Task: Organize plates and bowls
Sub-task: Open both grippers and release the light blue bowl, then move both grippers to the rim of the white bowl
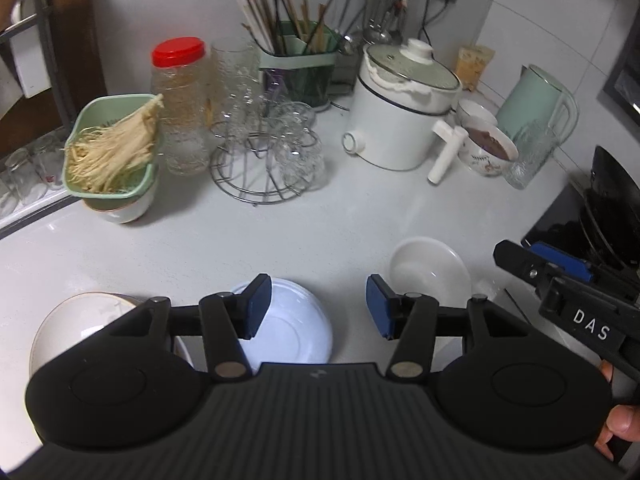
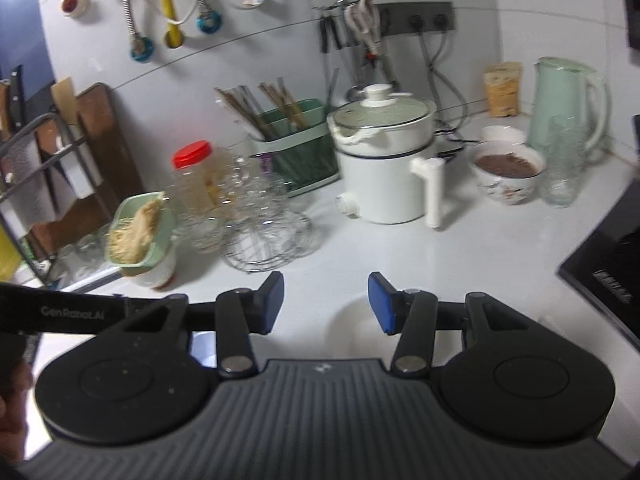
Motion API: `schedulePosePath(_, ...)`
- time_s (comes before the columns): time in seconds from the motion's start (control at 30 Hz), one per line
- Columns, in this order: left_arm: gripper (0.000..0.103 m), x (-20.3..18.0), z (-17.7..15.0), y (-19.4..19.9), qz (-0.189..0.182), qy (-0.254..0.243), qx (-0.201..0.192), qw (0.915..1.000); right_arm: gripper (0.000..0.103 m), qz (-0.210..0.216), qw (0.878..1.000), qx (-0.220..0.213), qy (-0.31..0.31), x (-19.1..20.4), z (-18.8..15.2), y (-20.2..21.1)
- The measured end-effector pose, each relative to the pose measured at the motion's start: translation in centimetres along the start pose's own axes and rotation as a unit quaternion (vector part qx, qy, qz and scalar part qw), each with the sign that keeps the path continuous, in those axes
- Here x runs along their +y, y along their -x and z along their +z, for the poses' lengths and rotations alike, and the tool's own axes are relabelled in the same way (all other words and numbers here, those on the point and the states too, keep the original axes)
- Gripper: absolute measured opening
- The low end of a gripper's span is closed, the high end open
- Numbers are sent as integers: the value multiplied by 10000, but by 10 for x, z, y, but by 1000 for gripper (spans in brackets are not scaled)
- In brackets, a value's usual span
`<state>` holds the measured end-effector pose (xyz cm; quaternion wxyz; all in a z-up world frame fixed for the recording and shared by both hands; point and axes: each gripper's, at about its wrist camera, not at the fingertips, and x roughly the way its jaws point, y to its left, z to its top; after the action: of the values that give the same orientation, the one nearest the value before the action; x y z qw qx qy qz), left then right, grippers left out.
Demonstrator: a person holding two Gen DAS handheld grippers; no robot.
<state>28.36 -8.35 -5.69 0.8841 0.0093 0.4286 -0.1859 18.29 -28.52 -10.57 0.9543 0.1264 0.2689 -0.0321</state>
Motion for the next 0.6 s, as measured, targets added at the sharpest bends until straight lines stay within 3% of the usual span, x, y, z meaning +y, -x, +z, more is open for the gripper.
schedulePosePath(0.27,59,-22,2,-19,50,-335,214,9992,50,-269,9989,106,-358,-25,-11,1)
schedulePosePath(0.6,60,-35,4,-61,-129,-292,491,9983,50,-559,9951,456,-669,-55,-28,-9)
